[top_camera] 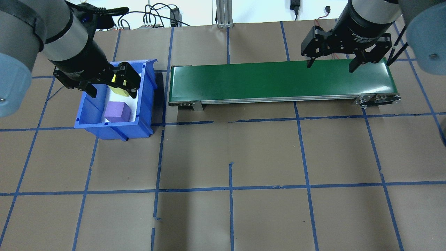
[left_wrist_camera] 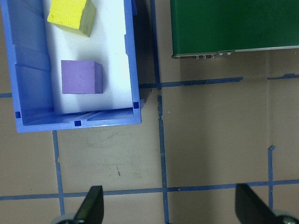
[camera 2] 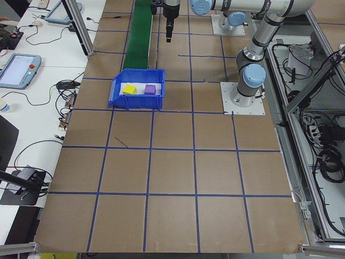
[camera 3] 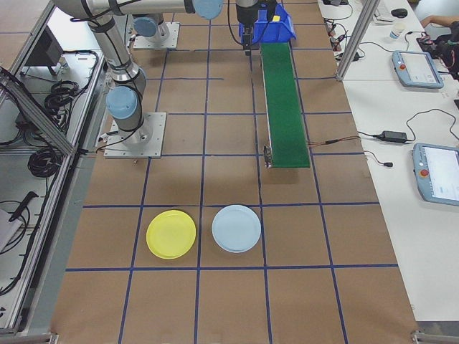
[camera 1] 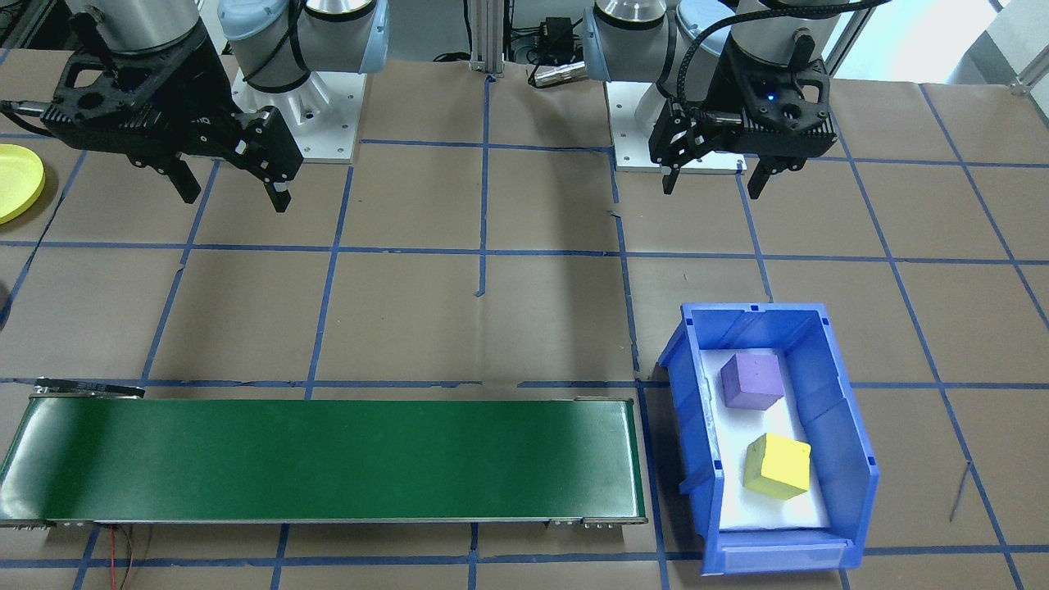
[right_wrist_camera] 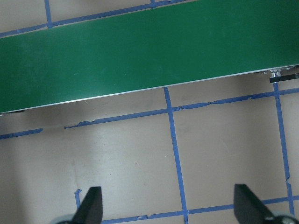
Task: Move block left to right into plate
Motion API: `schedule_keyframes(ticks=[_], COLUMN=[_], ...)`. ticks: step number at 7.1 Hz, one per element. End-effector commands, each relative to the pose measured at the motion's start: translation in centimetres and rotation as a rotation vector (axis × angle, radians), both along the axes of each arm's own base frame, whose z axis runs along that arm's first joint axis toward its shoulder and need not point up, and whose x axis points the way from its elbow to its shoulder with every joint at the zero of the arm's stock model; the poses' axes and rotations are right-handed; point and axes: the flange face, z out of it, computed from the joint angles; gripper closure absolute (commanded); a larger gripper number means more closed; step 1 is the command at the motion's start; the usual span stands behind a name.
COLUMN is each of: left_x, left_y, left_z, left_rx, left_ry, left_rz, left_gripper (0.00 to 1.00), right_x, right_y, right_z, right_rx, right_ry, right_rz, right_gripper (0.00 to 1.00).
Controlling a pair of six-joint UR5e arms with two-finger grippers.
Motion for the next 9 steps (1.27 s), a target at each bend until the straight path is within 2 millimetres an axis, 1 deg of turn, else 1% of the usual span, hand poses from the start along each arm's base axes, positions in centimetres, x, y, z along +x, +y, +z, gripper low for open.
schedule_keyframes(ticks=[1, 2, 3, 4, 5, 6, 7, 8, 9], left_x=[0.2, 0.5, 2.1, 4.8, 7.8, 10.0, 11.1, 11.8, 12.2], left_y=[-0.1, -0.3, -0.7, -1.3, -1.8, -2.6, -5.0, -8.5, -11.0], left_z=[0.4, 1.0, 0.8, 0.4, 0.4, -0.5, -1.8, -4.1, -7.1], left_rx=[-0.009, -0.02, -0.014, -0.002, -0.005, 0.011, -0.012, -0.077, -0.077], left_ry=[-0.003, -0.009, -0.012, 0.001, 0.003, 0.002, -0.002, -0.001, 0.024], left_rz=[-0.003, -0.016, -0.018, 0.008, 0.051, 0.094, 0.107, 0.11, 0.121], left_gripper=[0.0, 0.0, 0.0, 0.0, 0.0, 0.0, 0.0, 0.0, 0.0], right_x=[0.0, 0.0, 0.0, 0.0, 0.0, 0.0, -0.5, -0.7, -1.9], right_y=[0.0, 0.0, 0.0, 0.1, 0.0, 0.0, -0.2, -0.3, -0.6], right_z=[0.0, 0.0, 0.0, 0.1, 0.0, 0.0, -0.1, -0.1, 0.1], right_rx=[0.001, 0.001, 0.001, 0.0, 0.001, 0.001, 0.003, 0.003, -0.001], right_ry=[-0.001, -0.001, 0.001, -0.001, -0.001, 0.001, 0.001, 0.004, 0.007], right_rz=[0.0, 0.0, 0.0, 0.0, 0.0, 0.002, -0.006, -0.011, -0.025], right_gripper=[0.0, 0.0, 0.0, 0.0, 0.0, 0.0, 0.0, 0.0, 0.0])
